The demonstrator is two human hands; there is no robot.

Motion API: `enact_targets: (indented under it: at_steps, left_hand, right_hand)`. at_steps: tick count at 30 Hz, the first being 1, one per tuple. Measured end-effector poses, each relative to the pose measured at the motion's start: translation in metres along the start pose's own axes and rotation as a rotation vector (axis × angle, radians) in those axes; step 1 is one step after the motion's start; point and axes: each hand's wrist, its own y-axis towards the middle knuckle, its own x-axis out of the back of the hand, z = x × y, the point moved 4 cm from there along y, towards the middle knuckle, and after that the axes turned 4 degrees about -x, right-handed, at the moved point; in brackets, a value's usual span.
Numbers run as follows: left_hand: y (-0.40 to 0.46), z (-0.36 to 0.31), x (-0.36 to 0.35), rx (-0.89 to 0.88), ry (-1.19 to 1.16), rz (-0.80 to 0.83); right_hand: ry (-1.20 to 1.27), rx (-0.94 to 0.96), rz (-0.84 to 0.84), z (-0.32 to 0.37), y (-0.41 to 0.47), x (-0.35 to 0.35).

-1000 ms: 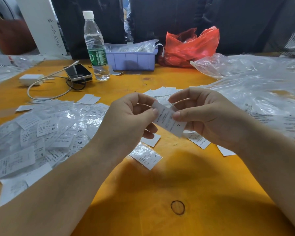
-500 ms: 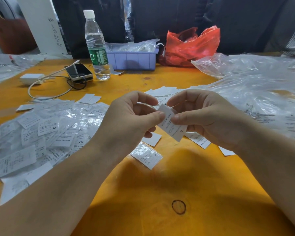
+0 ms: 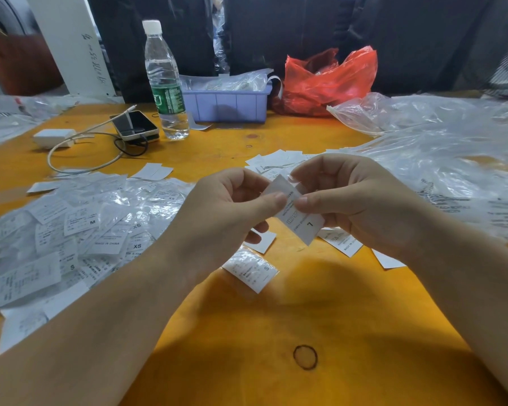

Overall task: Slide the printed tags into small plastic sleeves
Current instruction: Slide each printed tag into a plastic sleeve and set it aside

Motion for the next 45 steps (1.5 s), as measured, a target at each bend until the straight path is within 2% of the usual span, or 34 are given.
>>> enact_targets:
  at_steps: [8,17,28,32,34,36,39,45]
  left_hand:
    - [0.001,-0.001,0.011,-0.09,0.025,-0.171]
    - [-0.003,-0.007,0.0,-0.246,0.273,-0.08]
    - [-0.001,-0.002,0.005,-0.17,0.262,-0.072]
    - [0.005,-0.003,0.014,-0.105,0.27,-0.064]
    - [0.01,0.001,0.024,0.014,0.355,-0.018]
    - [0.012,0.007,0.032,0.131,0.513,0.021]
    - [0.011,0.012,0.039,0.166,0.793,0.013]
    - [0.01,0.005,0.06,0.207,1.107,-0.073]
  right_hand:
    - [-0.025,-0.047,0.033,-0.002,0.0,-0.003]
    - [-0.068,-0.056,0.037,-0.005,0.0,-0.004]
    - [-0.127,-0.085,0.05,-0.009,0.002,-0.002]
    - [-0.189,-0.104,-0.014,-0.007,0.003,0.005]
    - [-0.267,-0.085,-0.096,-0.003,0.003,0.016]
    - [-0.453,-0.032,-0.214,0.001,0.002,0.029]
    - [-0.683,0.033,-0.352,0.004,0.001,0.039]
    - [-0.827,0.019,-0.356,-0.003,0.003,0.04]
